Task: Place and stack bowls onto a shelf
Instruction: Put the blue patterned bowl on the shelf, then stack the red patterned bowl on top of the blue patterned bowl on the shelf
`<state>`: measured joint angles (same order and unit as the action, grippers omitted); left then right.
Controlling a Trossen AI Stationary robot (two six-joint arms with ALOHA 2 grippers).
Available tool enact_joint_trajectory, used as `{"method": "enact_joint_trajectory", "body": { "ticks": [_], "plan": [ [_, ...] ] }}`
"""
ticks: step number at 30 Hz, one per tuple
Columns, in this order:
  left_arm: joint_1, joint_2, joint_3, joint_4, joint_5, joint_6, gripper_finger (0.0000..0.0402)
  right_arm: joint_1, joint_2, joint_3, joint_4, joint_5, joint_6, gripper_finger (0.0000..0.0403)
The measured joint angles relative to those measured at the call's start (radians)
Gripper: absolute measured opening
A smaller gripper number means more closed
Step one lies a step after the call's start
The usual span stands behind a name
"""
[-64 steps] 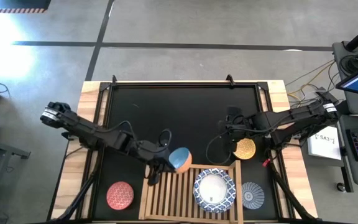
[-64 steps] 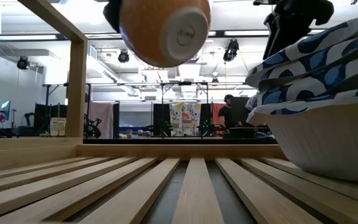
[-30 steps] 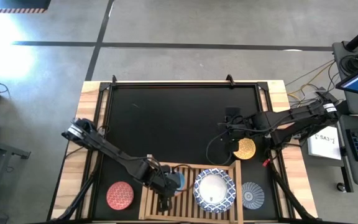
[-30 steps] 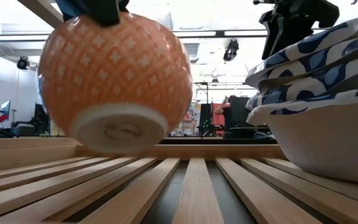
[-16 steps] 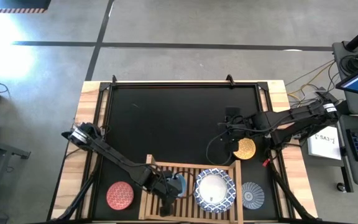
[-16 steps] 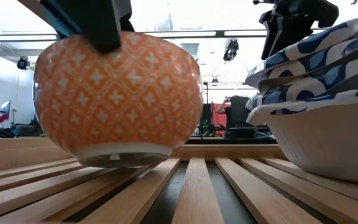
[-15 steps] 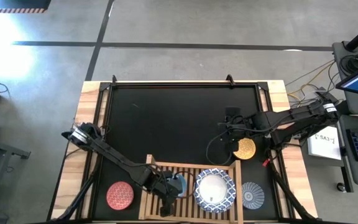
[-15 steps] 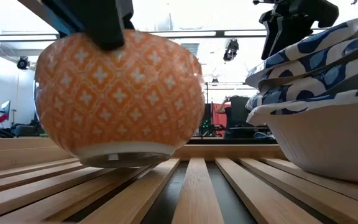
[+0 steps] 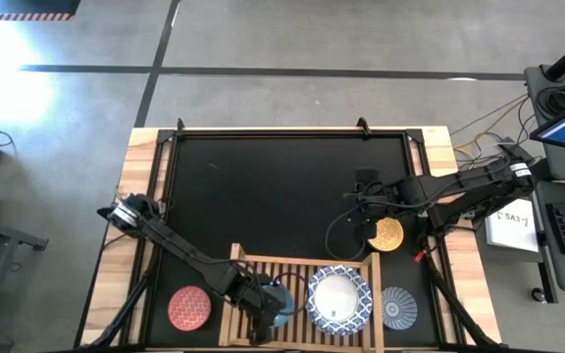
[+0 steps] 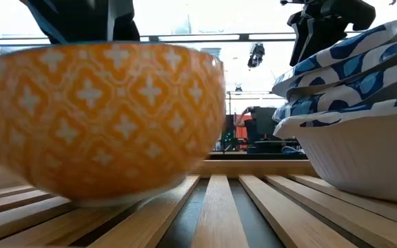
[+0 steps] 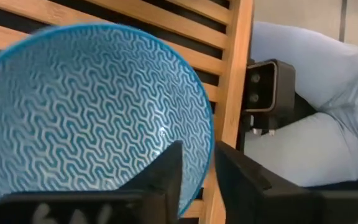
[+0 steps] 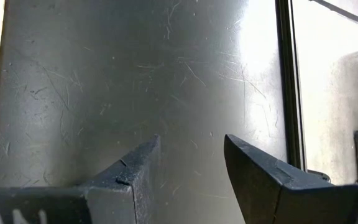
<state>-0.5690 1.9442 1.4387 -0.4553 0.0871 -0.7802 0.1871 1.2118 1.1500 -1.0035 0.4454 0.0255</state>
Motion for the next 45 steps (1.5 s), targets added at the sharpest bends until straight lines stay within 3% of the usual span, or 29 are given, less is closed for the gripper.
{"method": "enact_joint_trajectory", "body": {
  "ticks": [6, 12, 20, 24, 29, 36, 45],
  "plan": [
    [0.003, -0.006, 0.001, 0.000, 0.008, 0.042, 0.0145, 0.000, 0.000, 0.000, 0.000, 0.000, 0.000, 0.0169],
    [0.026, -0.048, 0.020, 0.000, -0.034, 0.102, 0.0166, 0.000, 0.000, 0.000, 0.002, 0.000, 0.000, 0.0169],
    [0.063, -0.159, 0.019, -0.154, -0.328, 0.209, 0.0162, 0.000, 0.000, 0.000, 0.018, 0.000, 0.000, 0.0169],
    [0.087, -0.243, 0.019, -0.314, -0.469, 0.220, 0.0162, 0.000, 0.000, 0.000, 0.020, 0.000, 0.000, 0.0169],
    [0.127, -0.334, 0.018, -0.500, -0.579, 0.158, 0.0162, 0.000, 0.000, 0.000, 0.020, 0.000, 0.000, 0.0169],
    [0.162, -0.405, 0.018, -0.603, -0.587, 0.136, 0.0162, 0.000, 0.000, 0.000, 0.020, 0.000, 0.000, 0.0169],
    [0.158, -0.497, 0.002, -0.949, -0.589, -0.232, 0.0162, 0.000, 0.000, 0.000, 0.022, 0.000, 0.000, 0.0169]
  ]
}}
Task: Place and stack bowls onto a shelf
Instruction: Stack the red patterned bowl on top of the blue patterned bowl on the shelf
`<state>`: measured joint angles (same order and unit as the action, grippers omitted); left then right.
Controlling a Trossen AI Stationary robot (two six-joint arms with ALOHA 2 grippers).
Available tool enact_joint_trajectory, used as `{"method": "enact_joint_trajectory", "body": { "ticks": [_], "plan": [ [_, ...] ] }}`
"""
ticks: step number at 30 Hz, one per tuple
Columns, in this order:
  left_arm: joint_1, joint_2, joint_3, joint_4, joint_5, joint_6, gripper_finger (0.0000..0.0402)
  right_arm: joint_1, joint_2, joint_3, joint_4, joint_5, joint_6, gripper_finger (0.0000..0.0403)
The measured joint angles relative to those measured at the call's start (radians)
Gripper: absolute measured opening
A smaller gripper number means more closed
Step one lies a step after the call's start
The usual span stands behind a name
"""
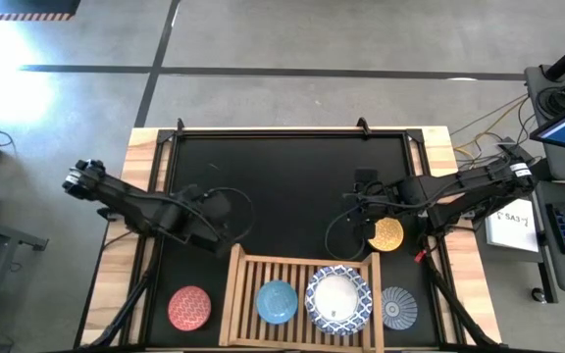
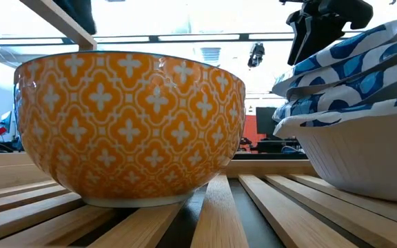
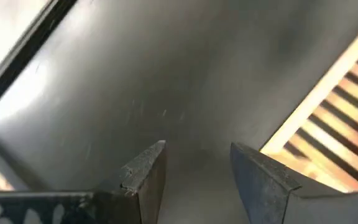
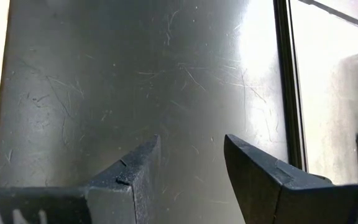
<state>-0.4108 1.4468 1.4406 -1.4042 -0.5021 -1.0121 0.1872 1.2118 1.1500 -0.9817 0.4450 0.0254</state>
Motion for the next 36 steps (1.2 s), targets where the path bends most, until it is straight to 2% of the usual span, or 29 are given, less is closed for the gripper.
{"method": "enact_joint_trajectory", "body": {
  "ticks": [4, 15, 19, 22, 27, 36],
  "plan": [
    [-0.016, -0.014, -0.020, -0.084, 0.080, -0.145, 0.0162, 0.000, 0.000, 0.000, 0.000, 0.000, 0.000, 0.0169],
    [-0.109, -0.074, -0.199, -0.068, 0.425, -0.360, 0.0162, 0.000, 0.000, 0.000, 0.000, 0.000, 0.000, 0.0169],
    [-0.148, -0.105, -0.299, 0.012, 0.513, -0.427, 0.0162, 0.000, 0.000, 0.000, 0.000, 0.000, 0.000, 0.0169],
    [-0.180, -0.118, -0.376, 0.133, 0.576, -0.463, 0.0162, 0.000, 0.000, 0.000, 0.001, 0.000, 0.000, 0.0169],
    [-0.239, -0.123, -0.479, 0.337, 0.626, -0.532, 0.0162, 0.000, 0.000, 0.000, 0.000, 0.000, 0.000, 0.0169],
    [-0.345, -0.118, -0.521, 0.373, 0.689, -0.675, 0.0162, 0.000, 0.000, 0.000, 0.001, 0.000, 0.000, 0.0169]
  ]
}}
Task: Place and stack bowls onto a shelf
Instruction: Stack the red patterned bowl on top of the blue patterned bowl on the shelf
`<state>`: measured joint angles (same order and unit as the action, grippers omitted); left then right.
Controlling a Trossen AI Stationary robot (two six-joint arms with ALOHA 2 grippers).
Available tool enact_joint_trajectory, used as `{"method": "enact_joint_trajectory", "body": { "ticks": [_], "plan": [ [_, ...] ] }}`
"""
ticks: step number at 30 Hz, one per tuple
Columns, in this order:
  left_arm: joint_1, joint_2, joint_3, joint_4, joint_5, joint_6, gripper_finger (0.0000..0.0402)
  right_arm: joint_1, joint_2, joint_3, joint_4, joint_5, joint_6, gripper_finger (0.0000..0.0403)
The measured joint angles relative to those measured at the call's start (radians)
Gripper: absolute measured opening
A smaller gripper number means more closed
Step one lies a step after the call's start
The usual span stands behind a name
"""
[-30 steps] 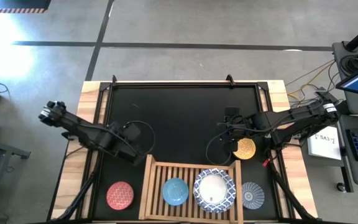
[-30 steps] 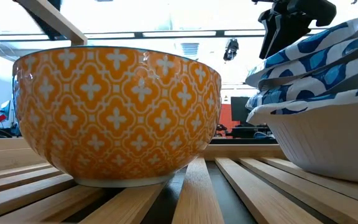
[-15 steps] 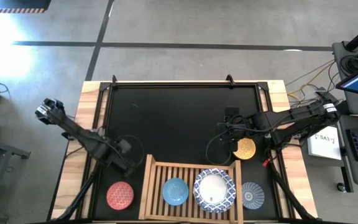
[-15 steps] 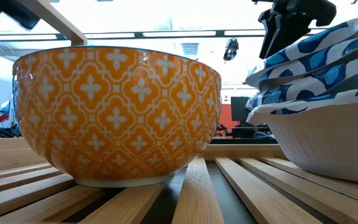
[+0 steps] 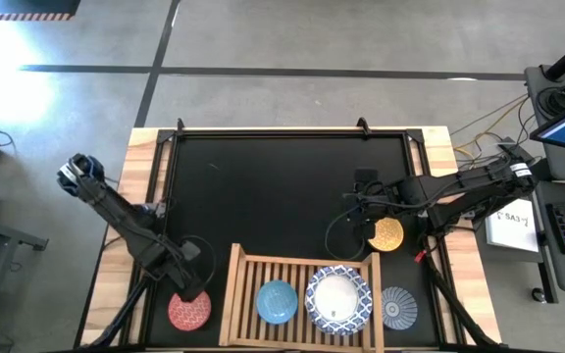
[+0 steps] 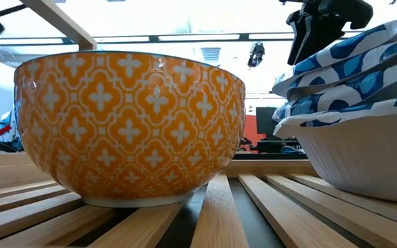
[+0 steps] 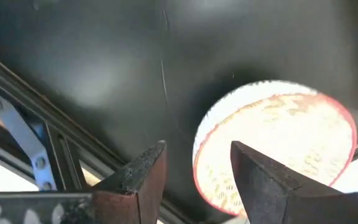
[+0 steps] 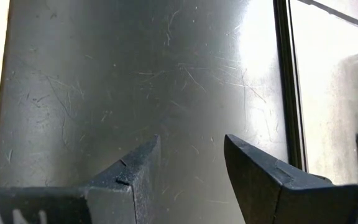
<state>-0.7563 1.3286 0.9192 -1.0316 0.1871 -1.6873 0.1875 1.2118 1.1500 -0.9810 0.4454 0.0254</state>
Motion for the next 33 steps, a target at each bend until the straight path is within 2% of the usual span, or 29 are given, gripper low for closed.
{"method": "enact_joint_trajectory", "body": {
  "ticks": [8, 24, 28, 33],
  "plan": [
    [-0.061, 0.047, 0.000, 0.053, 0.013, -0.062, 0.0162, 0.000, 0.000, 0.000, 0.000, 0.000, 0.000, 0.0169],
    [-0.118, 0.175, -0.010, 0.125, -0.005, -0.059, 0.0159, 0.000, 0.000, 0.000, 0.000, 0.000, 0.000, 0.0169],
    [-0.120, 0.182, -0.024, 0.159, -0.050, -0.050, 0.0142, 0.000, 0.000, 0.000, 0.000, 0.000, 0.000, 0.0169],
    [-0.120, 0.182, -0.053, 0.178, -0.058, -0.050, 0.0091, 0.000, 0.000, 0.000, 0.000, 0.000, 0.000, 0.0169]
  ]
}}
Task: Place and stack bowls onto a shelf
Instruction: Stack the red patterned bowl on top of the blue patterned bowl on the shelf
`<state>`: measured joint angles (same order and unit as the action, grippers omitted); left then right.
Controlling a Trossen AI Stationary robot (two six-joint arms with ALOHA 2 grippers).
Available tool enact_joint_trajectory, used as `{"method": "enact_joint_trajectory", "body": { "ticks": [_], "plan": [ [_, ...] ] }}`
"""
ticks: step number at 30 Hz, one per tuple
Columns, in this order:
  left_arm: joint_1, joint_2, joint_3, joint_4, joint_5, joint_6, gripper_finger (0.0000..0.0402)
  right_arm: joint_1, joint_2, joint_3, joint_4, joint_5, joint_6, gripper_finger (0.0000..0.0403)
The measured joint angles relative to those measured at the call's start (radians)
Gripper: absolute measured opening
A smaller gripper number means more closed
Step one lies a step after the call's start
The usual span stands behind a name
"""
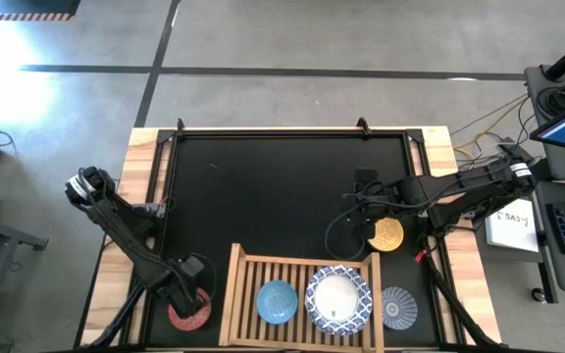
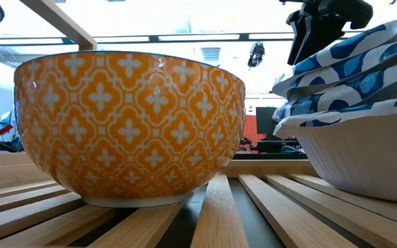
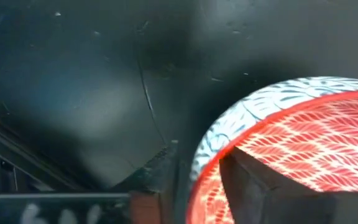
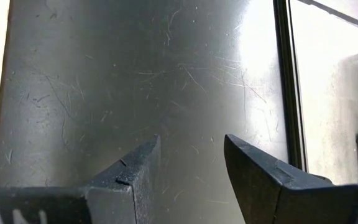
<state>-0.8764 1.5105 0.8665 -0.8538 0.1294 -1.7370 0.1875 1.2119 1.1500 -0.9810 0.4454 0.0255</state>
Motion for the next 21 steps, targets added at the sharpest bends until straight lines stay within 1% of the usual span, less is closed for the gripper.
{"method": "enact_joint_trajectory", "body": {
  "ticks": [5, 6, 17, 21],
  "plan": [
    [0.000, -0.002, -0.019, 0.022, 0.008, 0.007, 0.0021, 0.000, 0.000, 0.000, 0.000, 0.000, 0.000, 0.0169],
    [-0.001, -0.003, -0.019, 0.027, 0.008, 0.008, 0.0014, 0.000, 0.000, 0.000, 0.000, 0.000, 0.000, 0.0169],
    [0.001, -0.008, 0.005, 0.014, 0.001, 0.026, 0.0004, 0.000, 0.000, 0.000, 0.000, 0.000, 0.000, 0.0169],
    [0.011, -0.020, 0.004, -0.025, -0.003, 0.012, 0.0003, 0.000, 0.000, 0.000, 0.000, 0.000, 0.000, 0.0169]
  ]
}}
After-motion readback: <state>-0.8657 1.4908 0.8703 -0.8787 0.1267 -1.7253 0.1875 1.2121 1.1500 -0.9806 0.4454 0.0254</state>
